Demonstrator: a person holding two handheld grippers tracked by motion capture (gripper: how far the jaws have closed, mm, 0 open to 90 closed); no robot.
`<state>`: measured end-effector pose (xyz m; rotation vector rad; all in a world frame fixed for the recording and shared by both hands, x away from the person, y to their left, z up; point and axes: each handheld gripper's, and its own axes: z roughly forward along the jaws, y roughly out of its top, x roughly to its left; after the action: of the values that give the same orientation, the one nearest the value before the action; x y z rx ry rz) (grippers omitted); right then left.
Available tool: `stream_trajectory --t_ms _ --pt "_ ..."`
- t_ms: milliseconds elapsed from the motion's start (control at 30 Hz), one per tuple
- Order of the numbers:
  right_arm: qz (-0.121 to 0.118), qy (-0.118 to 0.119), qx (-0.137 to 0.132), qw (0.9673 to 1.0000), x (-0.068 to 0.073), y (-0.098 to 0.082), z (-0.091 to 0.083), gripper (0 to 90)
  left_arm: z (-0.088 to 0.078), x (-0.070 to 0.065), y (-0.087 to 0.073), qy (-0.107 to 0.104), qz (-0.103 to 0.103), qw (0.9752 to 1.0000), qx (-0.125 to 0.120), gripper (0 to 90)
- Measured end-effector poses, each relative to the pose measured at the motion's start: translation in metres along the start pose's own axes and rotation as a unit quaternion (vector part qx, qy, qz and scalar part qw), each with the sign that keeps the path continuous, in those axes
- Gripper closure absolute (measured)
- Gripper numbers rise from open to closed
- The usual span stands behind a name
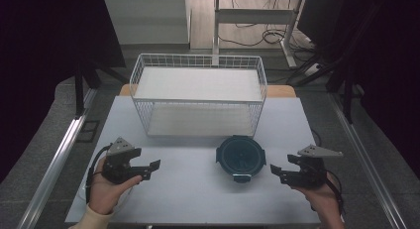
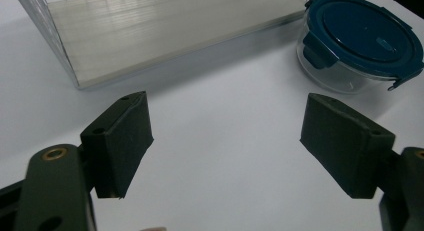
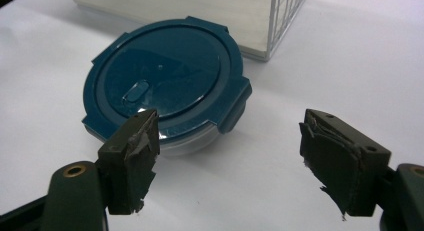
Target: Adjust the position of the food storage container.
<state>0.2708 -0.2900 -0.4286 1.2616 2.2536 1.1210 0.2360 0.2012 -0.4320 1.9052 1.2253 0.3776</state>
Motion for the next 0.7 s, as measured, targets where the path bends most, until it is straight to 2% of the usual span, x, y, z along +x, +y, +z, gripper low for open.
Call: stream_trajectory --t_ms 233,333,500,700 --pt "-0.001 -0.009 0.004 1.0 -0.0035 0.0022 0.0016 25.1 -0.0024 0.0005 -0.0026 0.004 0.001 1.0 0.002 19.6" --pt "0.003 -0.018 0.01 0.9998 -0.0047 0.0024 0.0 26.9 -0.005 -0.0037 -0.0037 -0.002 0.006 1.0 0.005 19.1" --pt "0.007 -0.018 0.006 0.9998 -0.0042 0.0028 -0.0034 27.9 -0.0083 -0.0075 -0.0032 -0.008 0.01 0.9999 0.002 18.8" --pt "0.012 -0.015 0.012 0.9997 -0.0073 0.0019 0.0001 29.6 -0.0038 -0.0021 -0.0037 -0.004 0.003 1.0 0.006 18.8"
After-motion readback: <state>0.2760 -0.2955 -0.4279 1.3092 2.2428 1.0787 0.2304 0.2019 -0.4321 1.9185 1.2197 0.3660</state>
